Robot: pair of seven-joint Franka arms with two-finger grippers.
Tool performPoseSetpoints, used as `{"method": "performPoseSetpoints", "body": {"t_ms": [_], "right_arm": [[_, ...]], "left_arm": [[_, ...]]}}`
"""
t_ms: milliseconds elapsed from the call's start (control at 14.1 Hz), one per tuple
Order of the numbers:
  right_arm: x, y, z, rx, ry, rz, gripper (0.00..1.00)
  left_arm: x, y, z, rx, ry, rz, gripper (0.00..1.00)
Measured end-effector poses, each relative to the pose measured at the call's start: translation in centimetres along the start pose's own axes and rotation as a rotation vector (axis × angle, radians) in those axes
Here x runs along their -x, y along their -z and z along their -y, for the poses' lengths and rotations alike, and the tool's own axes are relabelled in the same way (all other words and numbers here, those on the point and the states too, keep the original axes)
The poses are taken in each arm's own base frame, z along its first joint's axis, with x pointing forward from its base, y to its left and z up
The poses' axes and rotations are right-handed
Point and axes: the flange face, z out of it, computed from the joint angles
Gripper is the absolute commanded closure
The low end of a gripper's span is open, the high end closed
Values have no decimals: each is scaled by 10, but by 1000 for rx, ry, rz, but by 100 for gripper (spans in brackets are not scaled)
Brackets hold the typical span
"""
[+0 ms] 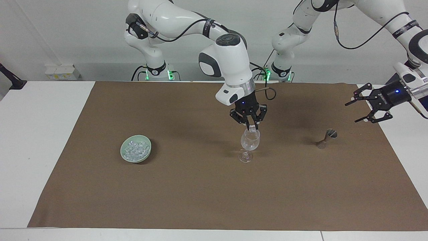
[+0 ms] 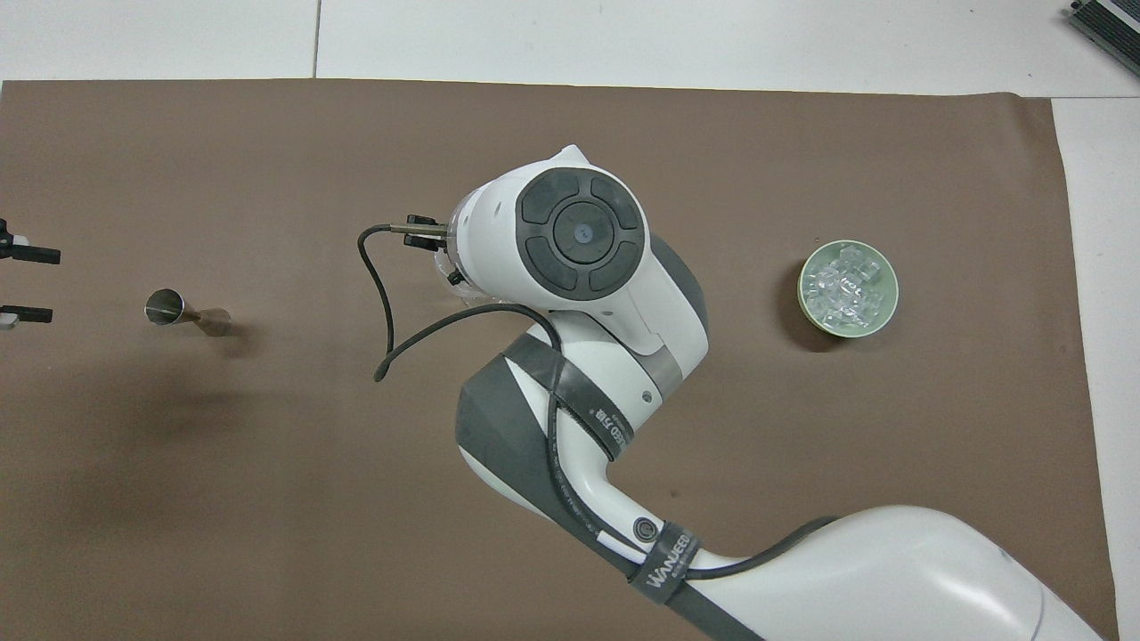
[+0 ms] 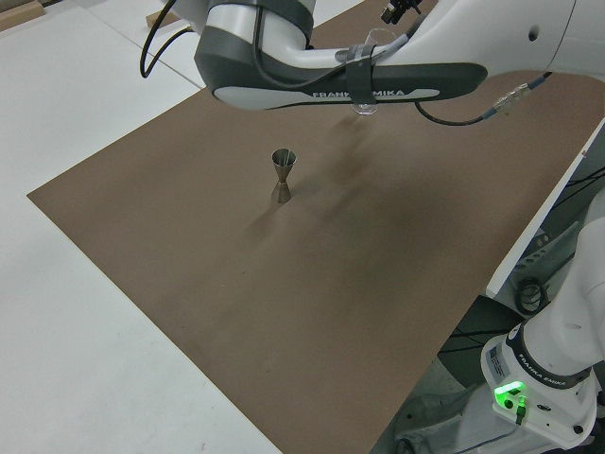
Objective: Pour wine and add ice with both arms
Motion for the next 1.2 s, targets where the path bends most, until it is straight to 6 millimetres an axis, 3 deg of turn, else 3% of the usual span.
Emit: {"method": "performPoseSetpoints", "body": {"t_ms": [283,495,990,1202], "right_arm": [[5,-4,4,8,0,-4,90],[5,-6,3,9,0,-1,84],[4,-11,1,13,-2,5,68],[4,-11,1,13,-2,5,66]], "left_arm": [[-60,-19,-27,-101,253,157,16],[-94,-16,-59,-218,521,227,13],[-105,7,-111,-463,968,253,9],[-105,8,-121,-532,1080,286,5]]}}
